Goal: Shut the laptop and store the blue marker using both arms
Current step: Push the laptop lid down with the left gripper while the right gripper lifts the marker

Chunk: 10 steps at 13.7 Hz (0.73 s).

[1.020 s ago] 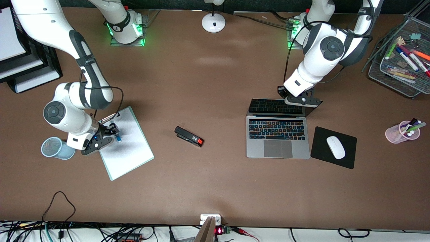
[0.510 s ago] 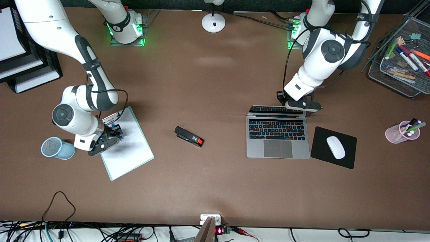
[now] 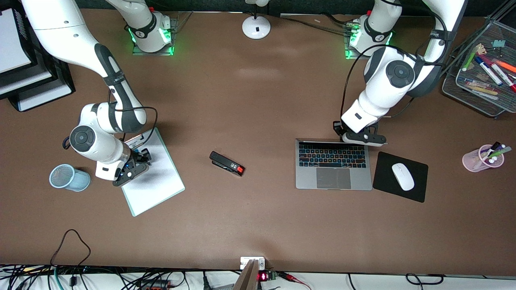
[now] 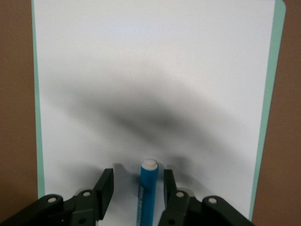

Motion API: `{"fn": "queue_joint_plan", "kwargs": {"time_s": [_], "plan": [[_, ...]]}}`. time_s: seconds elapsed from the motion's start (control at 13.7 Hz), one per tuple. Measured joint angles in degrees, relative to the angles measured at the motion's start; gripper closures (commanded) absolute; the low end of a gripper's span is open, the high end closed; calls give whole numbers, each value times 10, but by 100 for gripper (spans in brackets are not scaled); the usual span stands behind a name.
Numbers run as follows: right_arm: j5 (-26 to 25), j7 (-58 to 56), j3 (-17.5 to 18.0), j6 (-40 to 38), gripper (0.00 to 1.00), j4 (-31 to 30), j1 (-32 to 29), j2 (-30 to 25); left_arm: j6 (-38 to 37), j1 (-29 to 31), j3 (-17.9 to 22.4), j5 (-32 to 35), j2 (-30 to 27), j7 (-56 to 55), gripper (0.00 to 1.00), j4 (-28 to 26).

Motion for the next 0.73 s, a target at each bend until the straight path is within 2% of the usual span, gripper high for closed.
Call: {"fn": "queue_joint_plan", "kwargs": {"time_s": [0.44, 0.73], "plan": [[0, -3, -1, 8, 58, 0, -3, 11, 81, 8, 5, 14, 59, 1, 100, 13], [0, -3, -1, 11, 62, 0, -3, 14, 91, 14, 13, 59, 96, 1, 100, 57]]}}
